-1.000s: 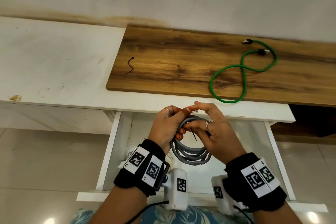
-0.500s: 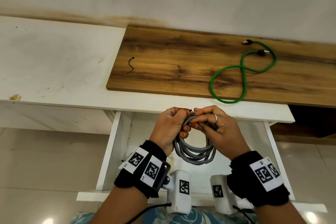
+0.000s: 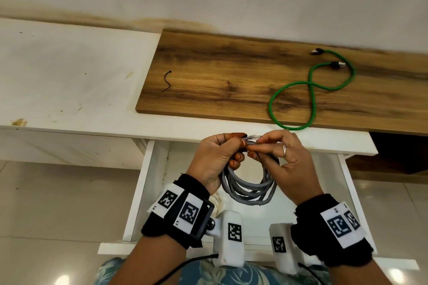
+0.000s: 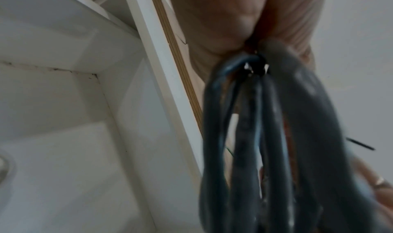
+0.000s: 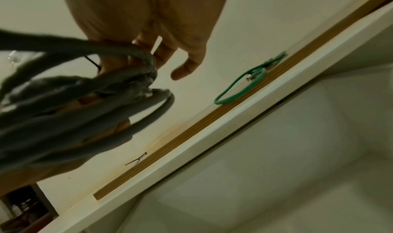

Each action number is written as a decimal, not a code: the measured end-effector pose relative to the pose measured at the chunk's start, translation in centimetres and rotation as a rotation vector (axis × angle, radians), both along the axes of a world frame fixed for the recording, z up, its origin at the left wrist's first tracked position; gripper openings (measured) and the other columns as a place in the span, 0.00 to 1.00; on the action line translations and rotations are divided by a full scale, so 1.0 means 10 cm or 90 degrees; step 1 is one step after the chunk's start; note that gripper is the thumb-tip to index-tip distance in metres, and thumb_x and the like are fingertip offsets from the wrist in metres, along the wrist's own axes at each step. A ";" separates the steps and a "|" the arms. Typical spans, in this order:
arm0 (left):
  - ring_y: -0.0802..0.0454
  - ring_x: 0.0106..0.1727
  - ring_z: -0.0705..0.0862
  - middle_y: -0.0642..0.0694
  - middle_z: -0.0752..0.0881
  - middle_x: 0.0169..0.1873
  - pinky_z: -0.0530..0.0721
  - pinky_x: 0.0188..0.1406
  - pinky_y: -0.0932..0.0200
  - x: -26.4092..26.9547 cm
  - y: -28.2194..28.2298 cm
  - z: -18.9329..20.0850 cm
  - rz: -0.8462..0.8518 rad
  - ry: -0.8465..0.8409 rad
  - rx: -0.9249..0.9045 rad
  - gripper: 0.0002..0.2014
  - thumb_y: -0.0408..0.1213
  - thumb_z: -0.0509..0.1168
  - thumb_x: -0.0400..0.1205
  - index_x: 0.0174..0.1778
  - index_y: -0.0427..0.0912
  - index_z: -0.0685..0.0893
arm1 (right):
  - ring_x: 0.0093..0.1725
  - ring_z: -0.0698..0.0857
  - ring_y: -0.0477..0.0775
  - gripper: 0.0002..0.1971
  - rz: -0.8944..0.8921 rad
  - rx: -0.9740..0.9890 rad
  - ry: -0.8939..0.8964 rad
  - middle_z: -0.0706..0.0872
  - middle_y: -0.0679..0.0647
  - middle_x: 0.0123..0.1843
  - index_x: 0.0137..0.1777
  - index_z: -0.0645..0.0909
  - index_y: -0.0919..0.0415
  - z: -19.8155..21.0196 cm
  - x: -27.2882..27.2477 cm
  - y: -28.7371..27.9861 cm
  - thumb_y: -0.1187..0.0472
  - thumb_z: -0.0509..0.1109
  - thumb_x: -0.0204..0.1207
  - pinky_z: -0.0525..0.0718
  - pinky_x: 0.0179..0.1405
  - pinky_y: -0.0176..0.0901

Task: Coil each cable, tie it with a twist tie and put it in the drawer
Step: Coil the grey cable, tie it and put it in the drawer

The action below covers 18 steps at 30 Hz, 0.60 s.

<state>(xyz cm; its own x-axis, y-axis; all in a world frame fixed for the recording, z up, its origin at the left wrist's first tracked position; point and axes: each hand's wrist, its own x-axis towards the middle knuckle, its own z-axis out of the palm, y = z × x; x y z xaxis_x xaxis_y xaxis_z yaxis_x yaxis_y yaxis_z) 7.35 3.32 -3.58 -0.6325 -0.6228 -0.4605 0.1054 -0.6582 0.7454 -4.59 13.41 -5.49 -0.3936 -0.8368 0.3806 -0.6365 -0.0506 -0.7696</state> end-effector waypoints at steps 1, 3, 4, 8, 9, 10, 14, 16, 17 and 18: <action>0.59 0.18 0.72 0.42 0.81 0.27 0.67 0.13 0.72 0.00 0.00 0.00 0.000 0.000 0.002 0.06 0.20 0.61 0.80 0.44 0.31 0.83 | 0.52 0.80 0.48 0.07 -0.008 -0.013 0.017 0.82 0.41 0.49 0.50 0.87 0.46 0.02 0.01 0.00 0.54 0.72 0.72 0.78 0.48 0.34; 0.58 0.18 0.73 0.42 0.81 0.25 0.68 0.13 0.72 0.01 -0.01 0.00 -0.002 -0.003 0.006 0.06 0.21 0.61 0.80 0.44 0.31 0.84 | 0.48 0.82 0.46 0.08 -0.005 -0.034 0.016 0.84 0.40 0.46 0.50 0.87 0.48 0.05 0.03 0.00 0.54 0.71 0.72 0.79 0.45 0.33; 0.58 0.19 0.73 0.43 0.81 0.25 0.68 0.13 0.72 0.01 -0.01 0.00 -0.001 -0.006 0.006 0.06 0.21 0.62 0.80 0.44 0.31 0.84 | 0.47 0.83 0.45 0.08 0.005 -0.036 0.008 0.85 0.40 0.45 0.50 0.87 0.49 0.07 0.04 0.00 0.55 0.71 0.72 0.79 0.44 0.32; 0.57 0.20 0.75 0.43 0.83 0.26 0.70 0.14 0.70 0.02 -0.02 -0.01 0.011 -0.026 -0.022 0.06 0.22 0.64 0.79 0.46 0.34 0.83 | 0.45 0.85 0.43 0.09 0.005 0.007 -0.086 0.89 0.37 0.44 0.49 0.87 0.45 0.12 0.11 -0.01 0.60 0.75 0.72 0.78 0.44 0.29; 0.56 0.21 0.76 0.43 0.83 0.27 0.71 0.15 0.69 0.02 -0.01 -0.01 0.013 -0.032 -0.033 0.07 0.22 0.64 0.78 0.47 0.35 0.83 | 0.43 0.86 0.44 0.10 -0.003 0.030 -0.151 0.90 0.41 0.44 0.49 0.86 0.47 0.13 0.13 -0.03 0.62 0.76 0.72 0.79 0.43 0.31; 0.56 0.21 0.77 0.43 0.83 0.27 0.72 0.15 0.69 0.02 -0.01 -0.01 0.012 -0.040 -0.044 0.07 0.22 0.65 0.78 0.48 0.35 0.83 | 0.39 0.85 0.48 0.10 -0.009 0.055 -0.234 0.91 0.45 0.42 0.50 0.84 0.51 0.15 0.15 -0.04 0.64 0.76 0.71 0.80 0.41 0.36; 0.56 0.21 0.78 0.45 0.83 0.24 0.72 0.16 0.69 0.02 0.00 -0.03 -0.003 -0.069 -0.062 0.05 0.22 0.66 0.77 0.42 0.35 0.85 | 0.34 0.84 0.48 0.14 -0.066 0.106 -0.454 0.91 0.52 0.35 0.45 0.77 0.59 0.16 0.16 -0.06 0.65 0.79 0.64 0.80 0.40 0.41; 0.56 0.21 0.78 0.46 0.83 0.24 0.73 0.16 0.69 0.03 0.00 -0.04 -0.008 -0.077 -0.064 0.05 0.23 0.66 0.76 0.42 0.35 0.85 | 0.35 0.85 0.49 0.10 -0.078 0.112 -0.473 0.90 0.55 0.34 0.40 0.81 0.60 0.18 0.17 -0.05 0.66 0.79 0.63 0.82 0.39 0.37; 0.56 0.21 0.78 0.46 0.83 0.23 0.73 0.16 0.69 0.03 0.00 -0.04 -0.009 -0.082 -0.063 0.04 0.23 0.66 0.76 0.41 0.35 0.85 | 0.35 0.86 0.50 0.08 -0.082 0.115 -0.483 0.90 0.57 0.35 0.39 0.83 0.60 0.18 0.18 -0.05 0.67 0.79 0.63 0.83 0.39 0.36; 0.56 0.21 0.78 0.46 0.83 0.23 0.73 0.16 0.69 0.03 0.00 -0.05 -0.010 -0.087 -0.060 0.04 0.23 0.67 0.76 0.40 0.35 0.84 | 0.36 0.87 0.50 0.07 -0.086 0.119 -0.493 0.91 0.57 0.35 0.39 0.84 0.61 0.18 0.18 -0.05 0.68 0.79 0.64 0.84 0.40 0.35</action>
<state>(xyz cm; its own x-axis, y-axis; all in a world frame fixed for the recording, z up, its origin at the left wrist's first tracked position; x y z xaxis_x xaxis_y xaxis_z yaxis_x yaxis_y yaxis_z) 7.61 3.31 -4.06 -0.5775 -0.6581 -0.4831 -0.0107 -0.5856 0.8105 -2.76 12.94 -3.67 -0.5910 -0.7857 -0.1828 0.0890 0.1617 -0.9828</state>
